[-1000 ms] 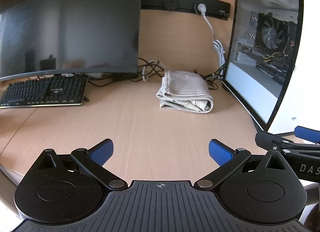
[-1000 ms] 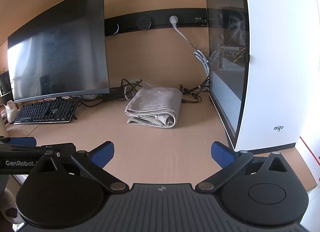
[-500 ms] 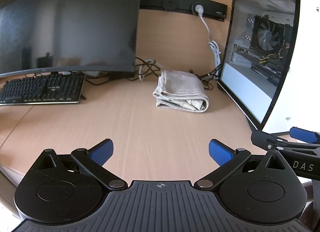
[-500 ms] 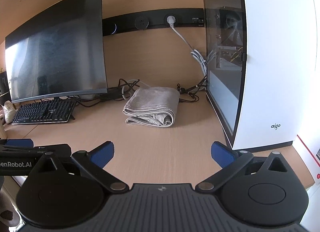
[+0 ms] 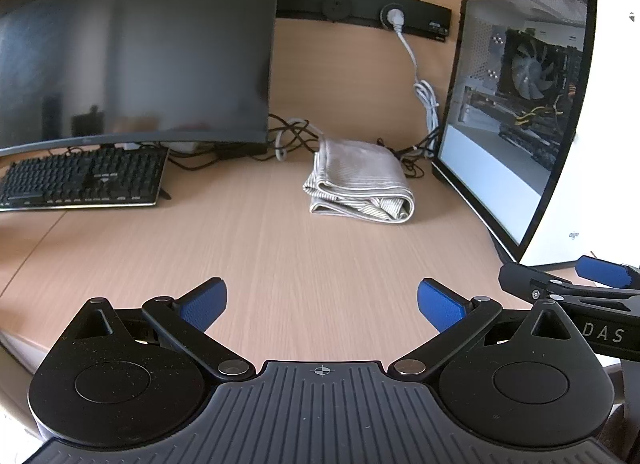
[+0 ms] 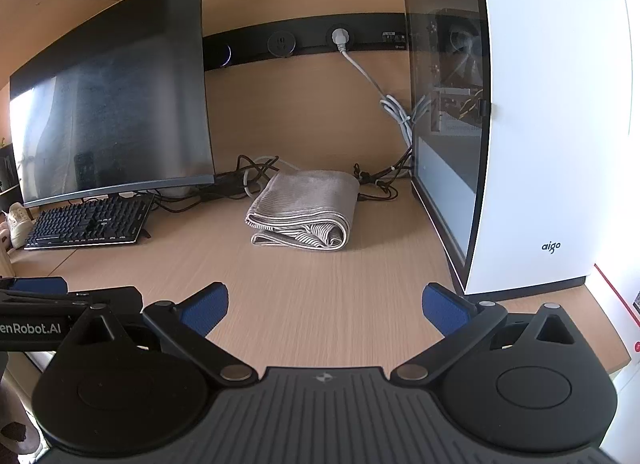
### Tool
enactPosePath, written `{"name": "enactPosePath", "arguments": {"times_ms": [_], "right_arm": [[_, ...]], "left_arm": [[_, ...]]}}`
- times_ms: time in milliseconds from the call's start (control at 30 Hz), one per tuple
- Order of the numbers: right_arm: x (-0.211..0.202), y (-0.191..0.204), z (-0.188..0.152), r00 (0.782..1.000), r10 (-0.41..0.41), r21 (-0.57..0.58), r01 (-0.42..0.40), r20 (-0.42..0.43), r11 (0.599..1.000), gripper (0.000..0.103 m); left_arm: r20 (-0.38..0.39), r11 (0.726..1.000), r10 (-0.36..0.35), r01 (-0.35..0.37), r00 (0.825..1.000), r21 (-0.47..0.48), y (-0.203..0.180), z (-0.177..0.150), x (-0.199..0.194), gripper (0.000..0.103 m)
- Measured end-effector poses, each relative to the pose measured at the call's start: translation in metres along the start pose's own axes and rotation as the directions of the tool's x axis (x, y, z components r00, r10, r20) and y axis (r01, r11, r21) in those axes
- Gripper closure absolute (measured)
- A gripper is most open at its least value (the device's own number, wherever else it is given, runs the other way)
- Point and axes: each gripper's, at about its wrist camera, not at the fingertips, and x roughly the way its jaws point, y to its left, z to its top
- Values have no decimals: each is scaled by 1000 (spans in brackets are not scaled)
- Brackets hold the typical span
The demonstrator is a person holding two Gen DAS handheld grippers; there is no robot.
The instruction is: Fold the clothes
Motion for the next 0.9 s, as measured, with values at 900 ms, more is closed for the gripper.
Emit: {"name": "enactPosePath", "arguments": {"times_ms": [900], "right_arm": [[3, -7, 1, 1000, 4, -9, -4, -5, 1000, 0]], "left_arm": [[-13, 1000, 7, -7, 1000, -18, -7, -1, 4, 0]]}}
